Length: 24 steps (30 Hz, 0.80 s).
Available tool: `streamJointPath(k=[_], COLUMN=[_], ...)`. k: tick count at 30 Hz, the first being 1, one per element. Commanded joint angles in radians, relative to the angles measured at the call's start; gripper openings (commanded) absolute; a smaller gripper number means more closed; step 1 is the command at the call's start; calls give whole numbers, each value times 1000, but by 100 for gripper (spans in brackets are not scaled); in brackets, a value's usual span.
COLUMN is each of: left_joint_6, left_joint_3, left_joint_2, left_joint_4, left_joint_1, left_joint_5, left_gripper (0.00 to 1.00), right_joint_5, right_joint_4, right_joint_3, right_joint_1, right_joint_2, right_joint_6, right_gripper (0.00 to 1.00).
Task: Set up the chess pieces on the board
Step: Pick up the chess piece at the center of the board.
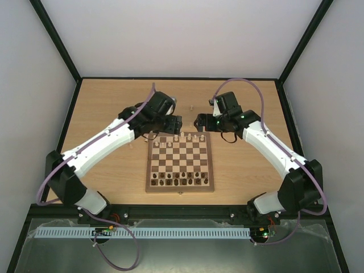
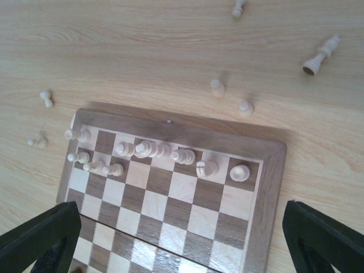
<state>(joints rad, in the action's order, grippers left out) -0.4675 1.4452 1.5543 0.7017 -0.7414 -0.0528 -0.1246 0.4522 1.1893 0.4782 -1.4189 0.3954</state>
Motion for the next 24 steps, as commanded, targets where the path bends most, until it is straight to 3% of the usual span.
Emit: streamJointPath(k=[1,4,15,24], left_joint_6=[14,9,-22,-25], left_joint_3=[-72,-117,-254,-284], left_joint_2=[-104,-165,-310,-331], left_joint_4=[-39,-61,-126,-155], left_joint_1=[-4,-4,-4,5], left_joint_5=[34,37,52,24], left_gripper=[86,99,99,99], right_joint_5=[-11,-31,-7,12], right_joint_4=[66,67,83,70], right_joint_3=[41,42,85,157], right_joint_1=[2,2,2,1], right_joint_2=[36,37,0,-71], right_joint_6=[24,39,68,77], right_gripper=[99,98,99,99])
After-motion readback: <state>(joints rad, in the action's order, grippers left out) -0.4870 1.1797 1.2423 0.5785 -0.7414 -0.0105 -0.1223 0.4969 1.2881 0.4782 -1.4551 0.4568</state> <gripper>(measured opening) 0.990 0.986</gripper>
